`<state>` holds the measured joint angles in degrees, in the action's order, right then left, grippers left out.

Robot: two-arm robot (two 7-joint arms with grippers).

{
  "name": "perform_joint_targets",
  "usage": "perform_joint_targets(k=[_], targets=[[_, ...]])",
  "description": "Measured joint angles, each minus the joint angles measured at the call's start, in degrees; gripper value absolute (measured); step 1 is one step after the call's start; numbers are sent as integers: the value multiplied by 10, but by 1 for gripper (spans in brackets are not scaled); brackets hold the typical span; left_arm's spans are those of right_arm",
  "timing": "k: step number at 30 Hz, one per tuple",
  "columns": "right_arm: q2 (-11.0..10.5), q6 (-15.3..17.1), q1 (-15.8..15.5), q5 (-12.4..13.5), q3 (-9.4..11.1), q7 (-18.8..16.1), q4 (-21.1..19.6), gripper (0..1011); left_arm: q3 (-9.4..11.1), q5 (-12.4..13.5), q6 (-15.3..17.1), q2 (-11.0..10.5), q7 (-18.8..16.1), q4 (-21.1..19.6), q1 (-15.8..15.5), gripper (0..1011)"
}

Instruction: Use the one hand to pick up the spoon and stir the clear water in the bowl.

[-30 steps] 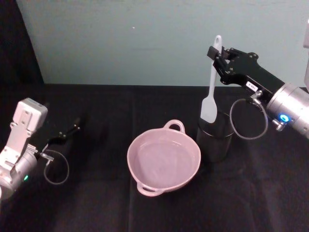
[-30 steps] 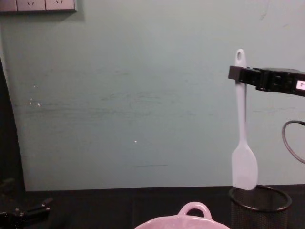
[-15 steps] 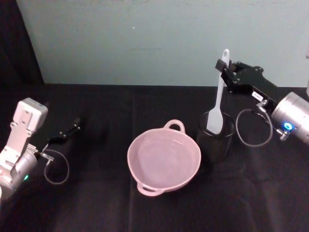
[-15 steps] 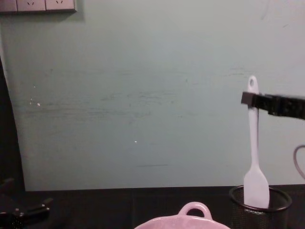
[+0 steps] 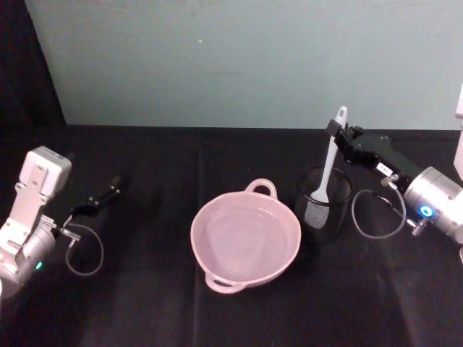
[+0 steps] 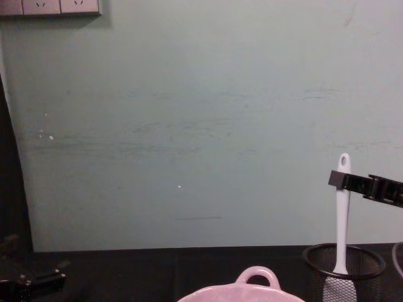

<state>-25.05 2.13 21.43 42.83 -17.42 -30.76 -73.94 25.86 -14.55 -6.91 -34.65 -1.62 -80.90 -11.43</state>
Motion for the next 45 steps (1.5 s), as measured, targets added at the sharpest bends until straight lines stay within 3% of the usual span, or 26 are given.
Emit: perform_joint_targets(k=[13,24,30,31,32,45], targets=[[9,12,-2,57,4,-6,30,114,0,0,0,0,0,0,0,1005],[8,15,0,73,-3,2,38,129,0,0,0,0,0,0,0,1005],[8,15,0,75,-5,14,48,277,0,0,0,0,0,0,0,1005],[8,15,0,75,-5,14,50,346,0,0,0,0,0,0,0,1005],[8,14,1,75,-5,15,52,346,0,0,0,0,0,0,0,1005],[2,18,-2,66,-7,30,71,788,0,0,0,0,0,0,0,1005]])
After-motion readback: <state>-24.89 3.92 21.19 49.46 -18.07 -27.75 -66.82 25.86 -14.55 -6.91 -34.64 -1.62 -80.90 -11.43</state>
